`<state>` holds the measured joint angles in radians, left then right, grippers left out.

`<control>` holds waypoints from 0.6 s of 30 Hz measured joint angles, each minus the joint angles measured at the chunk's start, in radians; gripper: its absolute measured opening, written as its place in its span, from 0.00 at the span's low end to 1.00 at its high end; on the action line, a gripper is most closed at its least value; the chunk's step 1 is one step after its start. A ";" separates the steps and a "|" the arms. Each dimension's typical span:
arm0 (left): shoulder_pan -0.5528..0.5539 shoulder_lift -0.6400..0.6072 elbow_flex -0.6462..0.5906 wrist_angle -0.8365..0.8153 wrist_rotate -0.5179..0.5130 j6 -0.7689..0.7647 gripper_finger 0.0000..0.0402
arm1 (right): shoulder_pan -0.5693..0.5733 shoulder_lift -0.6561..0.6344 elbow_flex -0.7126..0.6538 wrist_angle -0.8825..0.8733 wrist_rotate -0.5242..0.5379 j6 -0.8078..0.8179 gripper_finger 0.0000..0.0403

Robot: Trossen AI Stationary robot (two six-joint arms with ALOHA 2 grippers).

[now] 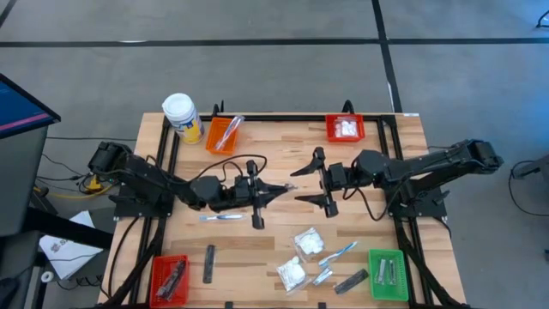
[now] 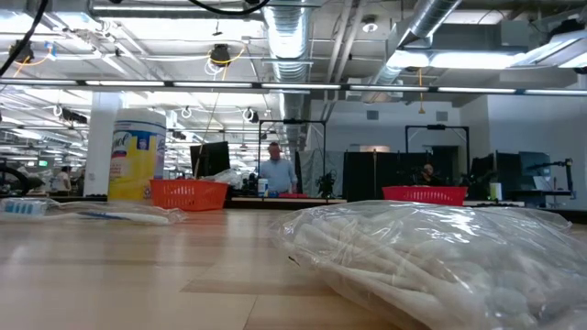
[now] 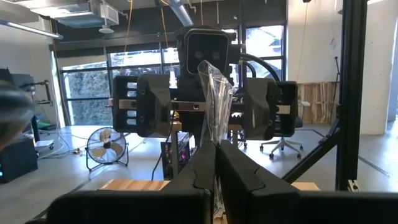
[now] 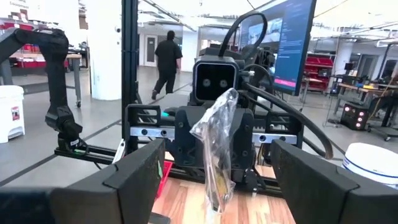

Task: Pick & Place Travel size toiletries
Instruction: Put the left nail cutter into green bin

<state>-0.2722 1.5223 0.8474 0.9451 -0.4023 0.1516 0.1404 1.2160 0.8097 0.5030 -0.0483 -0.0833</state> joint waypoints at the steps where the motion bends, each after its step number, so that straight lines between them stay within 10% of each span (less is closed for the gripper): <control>1: 0.000 0.000 0.000 0.000 0.000 0.001 0.00 | -0.002 0.000 0.000 0.000 0.000 0.001 0.71; 18: 0.010 0.000 0.000 0.000 0.009 0.001 0.00 | -0.040 0.077 0.001 0.055 0.000 0.032 0.71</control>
<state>-0.2626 1.5219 0.8474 0.9451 -0.3935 0.1524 0.1008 1.2931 0.8103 0.5579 -0.0486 -0.0518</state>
